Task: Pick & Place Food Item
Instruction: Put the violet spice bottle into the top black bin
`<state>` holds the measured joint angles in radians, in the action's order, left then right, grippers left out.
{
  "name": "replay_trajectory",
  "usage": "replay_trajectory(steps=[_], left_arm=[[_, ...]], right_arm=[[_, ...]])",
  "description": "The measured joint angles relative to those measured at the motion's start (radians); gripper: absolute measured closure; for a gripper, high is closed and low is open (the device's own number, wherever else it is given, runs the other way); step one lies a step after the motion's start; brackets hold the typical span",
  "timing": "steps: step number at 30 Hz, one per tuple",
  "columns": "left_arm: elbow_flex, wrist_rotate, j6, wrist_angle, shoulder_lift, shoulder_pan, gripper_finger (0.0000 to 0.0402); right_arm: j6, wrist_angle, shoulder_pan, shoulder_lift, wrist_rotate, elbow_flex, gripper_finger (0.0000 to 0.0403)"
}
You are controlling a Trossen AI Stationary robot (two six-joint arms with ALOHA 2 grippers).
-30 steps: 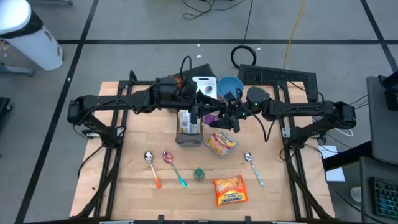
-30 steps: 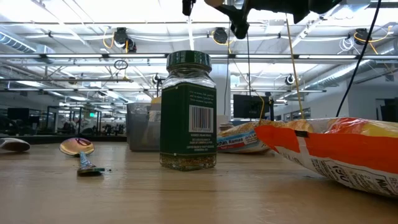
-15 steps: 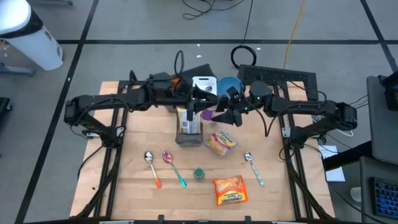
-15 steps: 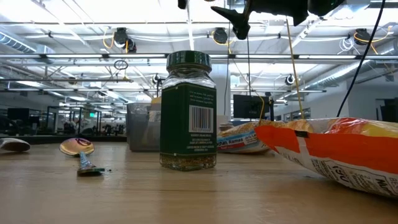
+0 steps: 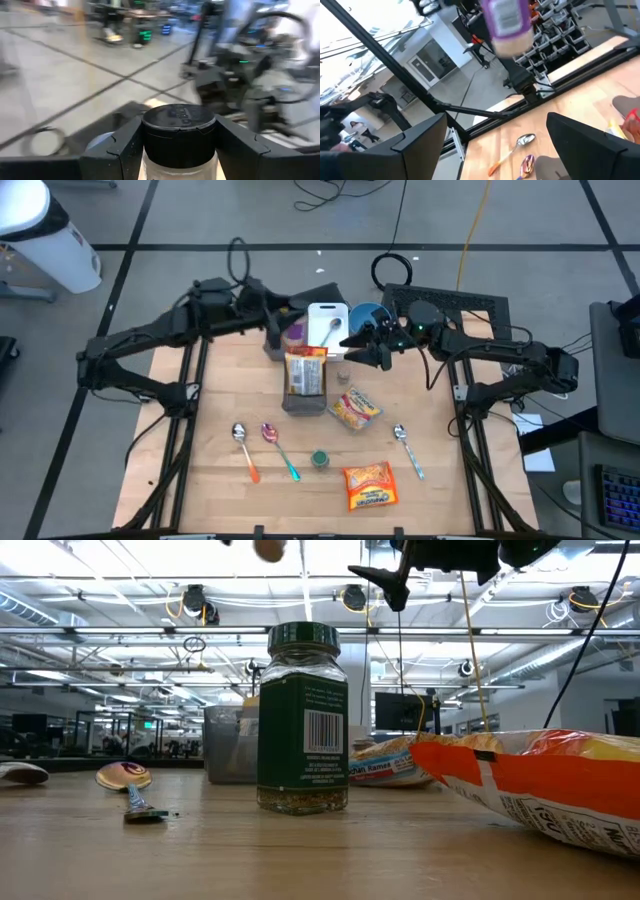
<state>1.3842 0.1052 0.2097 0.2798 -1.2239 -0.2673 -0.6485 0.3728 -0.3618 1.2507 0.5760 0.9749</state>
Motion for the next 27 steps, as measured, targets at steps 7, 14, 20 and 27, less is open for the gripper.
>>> replay_trajectory(steps=[7, 14, 20, 27], left_arm=[[0.0, 0.138, 0.003, 0.224, 0.07, -0.088, 0.0193], [-0.106, 0.127, -0.022, 0.169, 0.086, -0.206, 0.0193], [-0.345, 0.036, 0.004, -0.112, 0.127, -0.309, 0.0193], [-0.59, 0.074, 0.038, -0.34, 0.192, -0.348, 0.0193]], right_arm=[[0.023, -0.019, 0.0, 0.0, -0.075, 0.0, 0.0067], [0.04, -0.024, -0.013, 0.0, -0.154, 0.0, 0.0067], [0.033, -0.035, -0.041, 0.0, -0.191, 0.0, 0.0067], [0.03, -0.078, -0.064, 0.0, -0.311, 0.0, 0.0067]])
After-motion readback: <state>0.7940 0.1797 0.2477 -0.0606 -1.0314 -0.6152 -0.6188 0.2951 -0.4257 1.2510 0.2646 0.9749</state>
